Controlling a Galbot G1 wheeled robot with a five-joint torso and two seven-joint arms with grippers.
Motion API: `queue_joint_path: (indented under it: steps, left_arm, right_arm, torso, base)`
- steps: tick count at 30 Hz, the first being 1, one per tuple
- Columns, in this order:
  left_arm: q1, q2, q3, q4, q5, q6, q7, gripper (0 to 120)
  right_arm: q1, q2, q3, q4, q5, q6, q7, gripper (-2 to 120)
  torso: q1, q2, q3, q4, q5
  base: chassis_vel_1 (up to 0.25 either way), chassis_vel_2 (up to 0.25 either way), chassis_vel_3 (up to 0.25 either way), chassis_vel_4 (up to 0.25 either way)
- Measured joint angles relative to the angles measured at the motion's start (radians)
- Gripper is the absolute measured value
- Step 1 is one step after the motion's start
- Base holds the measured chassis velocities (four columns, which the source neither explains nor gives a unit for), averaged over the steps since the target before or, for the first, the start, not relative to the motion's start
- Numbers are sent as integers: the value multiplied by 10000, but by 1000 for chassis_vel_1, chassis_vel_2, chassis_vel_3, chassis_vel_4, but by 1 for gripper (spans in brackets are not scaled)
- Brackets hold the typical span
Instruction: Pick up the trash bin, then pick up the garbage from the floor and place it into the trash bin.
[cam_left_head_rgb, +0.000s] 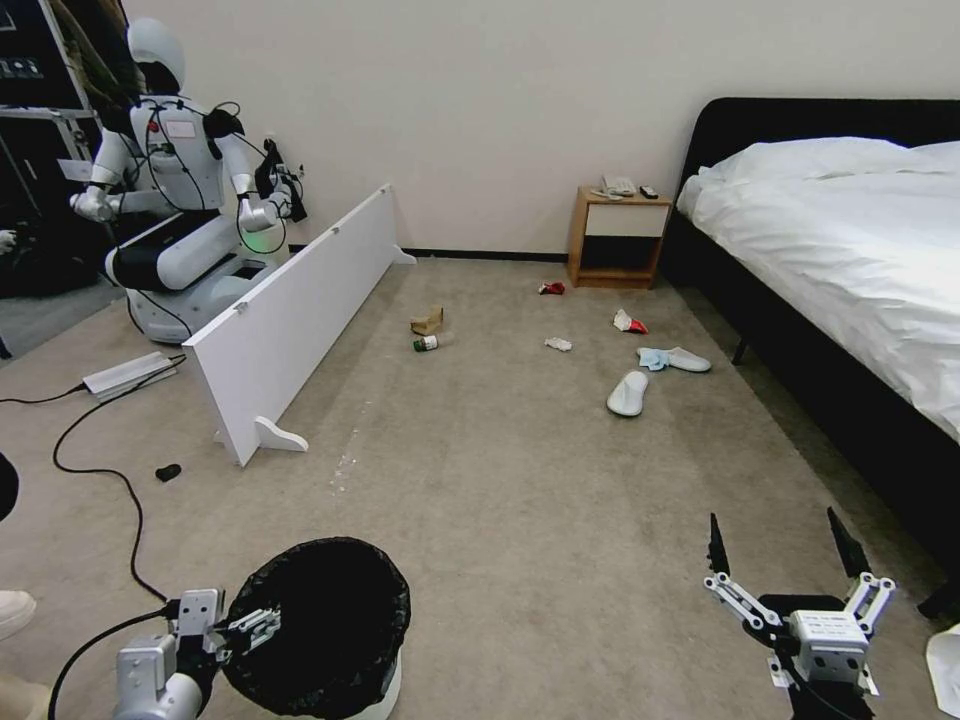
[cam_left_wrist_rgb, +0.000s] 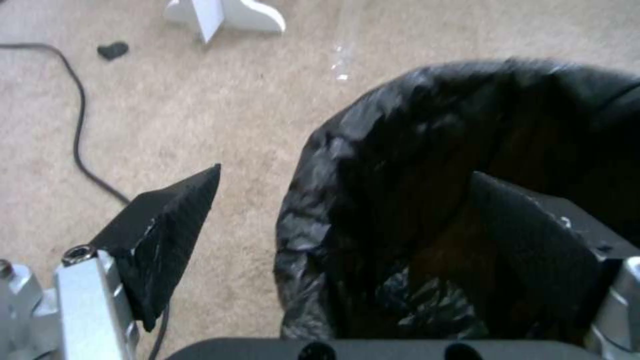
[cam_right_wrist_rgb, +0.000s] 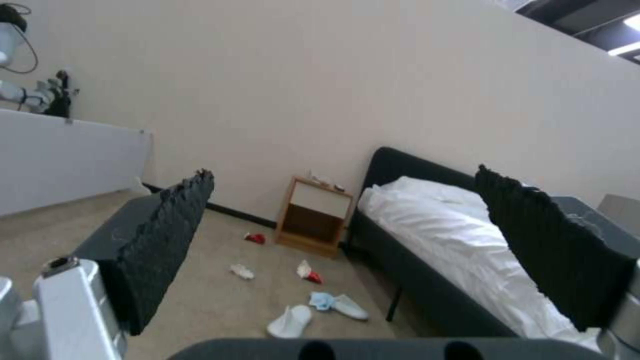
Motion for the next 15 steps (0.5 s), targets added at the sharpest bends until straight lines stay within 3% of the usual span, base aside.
queue_joint_path:
  steps: [11,13,15]
  left_arm:
    - [-578,-7,212,849,-225,187,-9,97]
    - [-666,4,269,975,-255,225,-8,87]
    - [-679,7,281,994,-263,235,-8,86]
  right_arm:
    - [-54,24,-29,24,-4,5,0,100]
    - [-57,25,-32,24,-5,5,-2,100]
    - [-57,25,-33,24,-5,5,-2,100]
  torso:
    - [0,0,0,0,0]
    - [0,0,0,0,0]
    - [0,0,0,0,0]
  base:
    - [0,0,0,0]
    - [0,0,0,0]
    - [0,0,0,0]
